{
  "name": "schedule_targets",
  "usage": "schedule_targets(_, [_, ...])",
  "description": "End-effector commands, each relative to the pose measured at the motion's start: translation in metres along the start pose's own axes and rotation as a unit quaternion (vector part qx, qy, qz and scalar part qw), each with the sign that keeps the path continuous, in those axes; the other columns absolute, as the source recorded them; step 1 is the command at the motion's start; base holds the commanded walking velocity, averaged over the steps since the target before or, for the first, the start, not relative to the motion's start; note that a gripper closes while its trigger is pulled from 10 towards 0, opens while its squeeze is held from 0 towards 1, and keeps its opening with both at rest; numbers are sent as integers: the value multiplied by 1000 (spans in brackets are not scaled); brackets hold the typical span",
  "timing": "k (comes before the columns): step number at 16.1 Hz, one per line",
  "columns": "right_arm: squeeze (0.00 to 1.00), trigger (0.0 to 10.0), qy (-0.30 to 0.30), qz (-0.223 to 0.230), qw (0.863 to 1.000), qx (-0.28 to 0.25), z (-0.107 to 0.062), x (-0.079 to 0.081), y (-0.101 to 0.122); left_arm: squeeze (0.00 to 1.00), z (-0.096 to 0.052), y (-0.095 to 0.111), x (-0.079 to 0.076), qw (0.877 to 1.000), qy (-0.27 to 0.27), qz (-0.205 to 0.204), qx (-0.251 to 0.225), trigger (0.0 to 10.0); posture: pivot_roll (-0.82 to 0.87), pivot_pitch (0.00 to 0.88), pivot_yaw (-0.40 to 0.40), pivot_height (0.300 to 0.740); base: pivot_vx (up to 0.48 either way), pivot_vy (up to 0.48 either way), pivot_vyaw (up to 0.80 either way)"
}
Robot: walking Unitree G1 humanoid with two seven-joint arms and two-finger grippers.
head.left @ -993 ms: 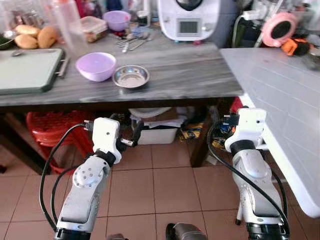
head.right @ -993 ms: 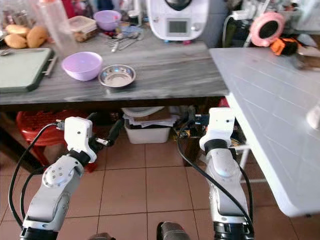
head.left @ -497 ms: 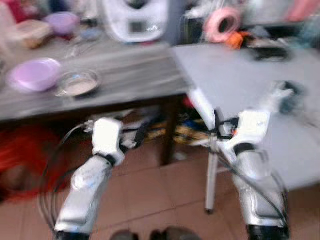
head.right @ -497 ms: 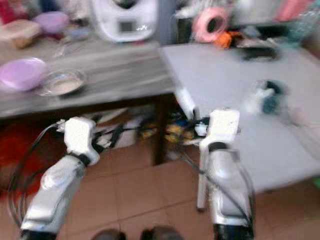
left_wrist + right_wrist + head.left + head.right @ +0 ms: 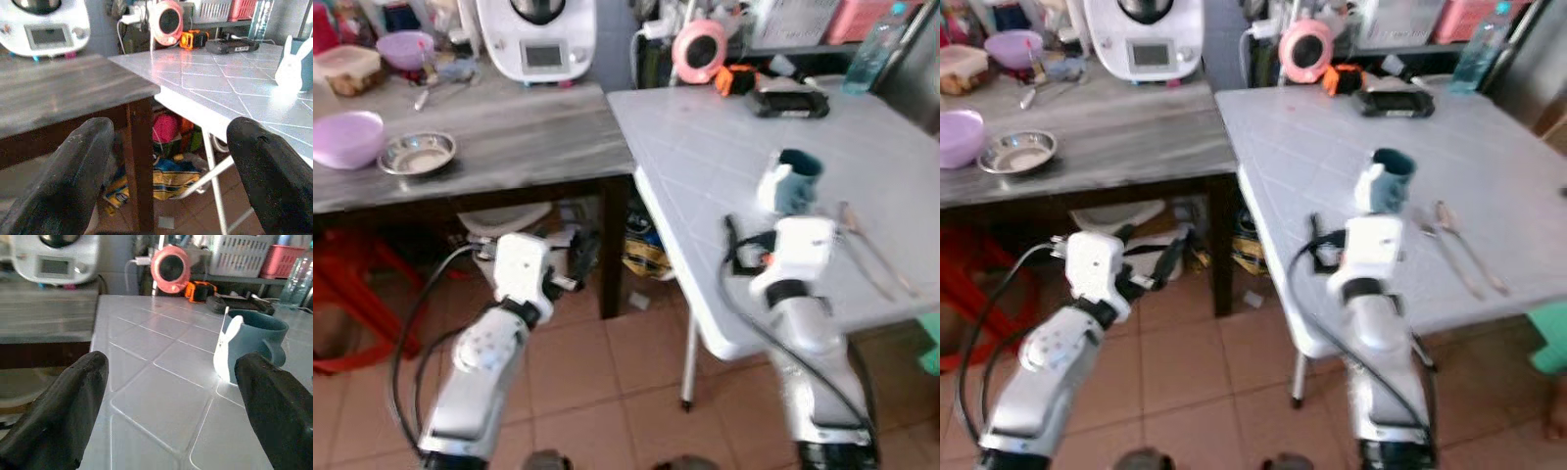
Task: Setting the table
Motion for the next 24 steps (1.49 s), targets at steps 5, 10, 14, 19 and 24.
schedule_targets(5, [0,10000,-6,-1,1000,-12,0,-6,7,0,2,5,-3,1000,-8,2,-9,10000,7,0,0,740,0,-436,226])
schedule_targets(10, [0,10000,-5,0,1000,-13,-1,-5,7,0,2,5,-3,1000,-9,3,-9,10000,8,0,3,740,0,-459,0])
schedule_targets(14, [0,10000,-3,1,1000,-14,-1,-5,7,0,3,5,-3,1000,-9,3,-9,10000,8,0,4,740,0,-391,148])
schedule_targets(19, [0,10000,-4,6,1000,-15,-1,-5,7,0,5,14,2,1000,4,2,-29,10000,9,0,4,740,0,0,557])
schedule_targets(24, [0,10000,-14,6,1000,-16,0,-7,7,0,5,18,-1,999,-8,-7,-37,10000,8,0,9,740,237,0,0])
Point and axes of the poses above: a point about 5 cm out from each wrist's last joint towards the gripper, its own z axis pointing out of the wrist towards the gripper, its own y axis along the axis of the wrist's last joint, x = y × z, the point moved 6 cm from there along z, pointing out of the wrist towards the gripper, and after that the axes turned 6 degrees about z, right-handed, at the moved point
